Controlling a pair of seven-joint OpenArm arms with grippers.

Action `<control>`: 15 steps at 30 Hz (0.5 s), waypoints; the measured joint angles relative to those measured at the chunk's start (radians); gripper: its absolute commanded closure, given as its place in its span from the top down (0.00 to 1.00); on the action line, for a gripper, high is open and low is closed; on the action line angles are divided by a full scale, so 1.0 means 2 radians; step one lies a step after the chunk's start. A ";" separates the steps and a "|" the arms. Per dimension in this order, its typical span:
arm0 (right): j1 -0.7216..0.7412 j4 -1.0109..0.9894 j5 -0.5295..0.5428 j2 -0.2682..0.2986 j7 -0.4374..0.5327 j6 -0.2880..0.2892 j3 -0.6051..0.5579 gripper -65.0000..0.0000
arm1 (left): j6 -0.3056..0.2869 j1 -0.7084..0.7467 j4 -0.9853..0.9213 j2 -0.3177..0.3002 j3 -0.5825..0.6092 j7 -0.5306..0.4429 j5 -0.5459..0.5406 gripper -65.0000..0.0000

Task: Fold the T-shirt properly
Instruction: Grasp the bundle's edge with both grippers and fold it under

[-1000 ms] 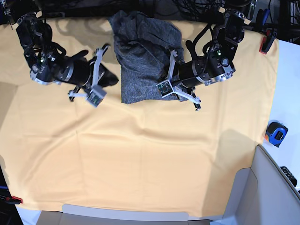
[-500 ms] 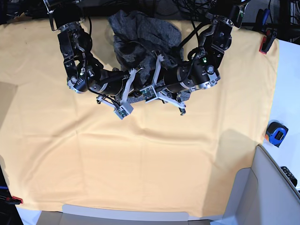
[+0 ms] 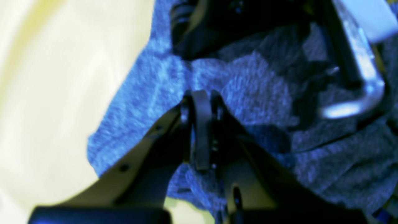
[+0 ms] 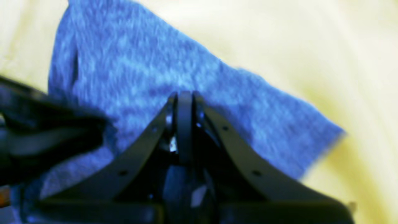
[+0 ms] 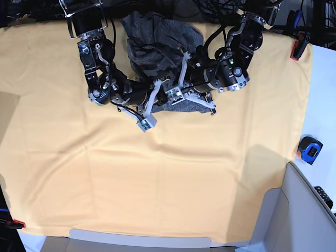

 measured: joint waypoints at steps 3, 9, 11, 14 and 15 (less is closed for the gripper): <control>0.005 -0.013 0.006 -0.001 0.003 0.000 0.000 0.00 | 0.000 0.015 0.001 -0.002 0.000 0.008 0.003 0.00; 0.016 -0.033 0.007 -0.001 0.008 0.001 0.001 0.00 | 0.000 0.056 0.008 -0.002 0.000 0.001 0.002 0.00; 0.017 -0.036 -0.010 -0.004 0.009 0.005 0.001 0.00 | -0.001 0.071 0.023 -0.011 0.000 0.001 0.002 0.00; 0.017 -0.035 -0.047 -0.015 0.012 0.006 0.002 0.00 | -0.003 0.091 0.054 -0.019 0.000 0.016 0.000 0.00; 0.016 -0.035 -0.056 -0.020 0.012 0.006 0.006 0.00 | -0.004 0.094 0.060 -0.019 0.000 0.031 0.000 0.00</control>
